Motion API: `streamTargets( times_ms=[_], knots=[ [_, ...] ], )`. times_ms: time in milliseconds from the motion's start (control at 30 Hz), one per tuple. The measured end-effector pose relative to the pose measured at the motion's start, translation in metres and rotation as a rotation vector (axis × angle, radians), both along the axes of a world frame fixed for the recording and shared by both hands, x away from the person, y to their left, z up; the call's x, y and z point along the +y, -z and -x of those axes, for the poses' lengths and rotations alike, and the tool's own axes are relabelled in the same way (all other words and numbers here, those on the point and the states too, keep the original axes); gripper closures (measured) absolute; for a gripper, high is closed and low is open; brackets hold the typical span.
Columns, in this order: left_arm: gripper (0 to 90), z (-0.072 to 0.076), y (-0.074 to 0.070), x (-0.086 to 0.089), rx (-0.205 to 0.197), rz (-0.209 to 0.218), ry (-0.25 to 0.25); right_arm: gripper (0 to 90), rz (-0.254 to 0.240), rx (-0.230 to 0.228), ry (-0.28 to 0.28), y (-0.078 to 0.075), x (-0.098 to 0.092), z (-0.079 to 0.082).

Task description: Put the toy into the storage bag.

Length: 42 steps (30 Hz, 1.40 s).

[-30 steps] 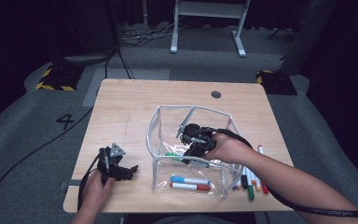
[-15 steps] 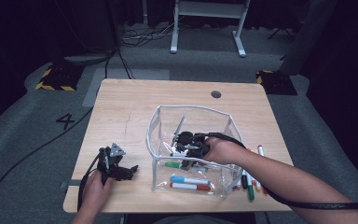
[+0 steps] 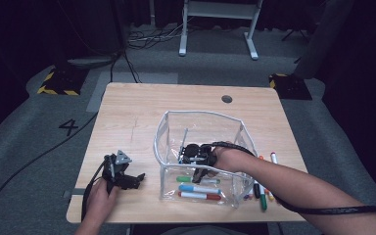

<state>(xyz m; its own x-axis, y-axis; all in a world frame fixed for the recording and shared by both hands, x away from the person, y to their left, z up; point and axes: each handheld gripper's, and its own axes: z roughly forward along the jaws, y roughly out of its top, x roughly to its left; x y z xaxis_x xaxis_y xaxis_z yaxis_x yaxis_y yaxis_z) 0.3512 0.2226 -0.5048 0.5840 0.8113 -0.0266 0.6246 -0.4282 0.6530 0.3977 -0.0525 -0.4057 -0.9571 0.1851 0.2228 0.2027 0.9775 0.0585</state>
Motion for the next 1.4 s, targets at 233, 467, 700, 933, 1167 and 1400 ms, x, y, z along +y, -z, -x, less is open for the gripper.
streamTargets(
  times_ms=[233, 467, 700, 933, 1167, 1400],
  knots=[
    [0.0, 0.0, 0.0, 0.0, 0.0, 0.002, -0.001, 67.2, 0.018, 0.018, 0.014, 0.007, 0.0, 0.0],
    [0.0, 0.0, 0.0, 0.0, -0.001, 0.001, 0.0, 55.4, -0.039, 0.011, 0.044, -0.001, -0.007, -0.009],
    [0.0, 0.0, 0.0, 0.0, -0.001, 0.002, 0.0, 54.4, -0.132, -0.079, 0.063, -0.032, -0.018, -0.01],
    [0.0, 0.0, 0.0, 0.0, -0.001, 0.001, 0.0, 52.9, -0.24, -0.148, 0.129, -0.069, -0.036, -0.009],
    [0.0, 0.0, 0.0, 0.0, -0.001, 0.002, 0.0, 50.9, -0.386, -0.245, 0.205, -0.11, -0.07, 0.001],
    [0.0, 0.0, 0.0, 0.0, 0.0, 0.001, 0.0, 48.0, -0.468, -0.298, 0.317, -0.133, -0.119, 0.006]
  ],
)
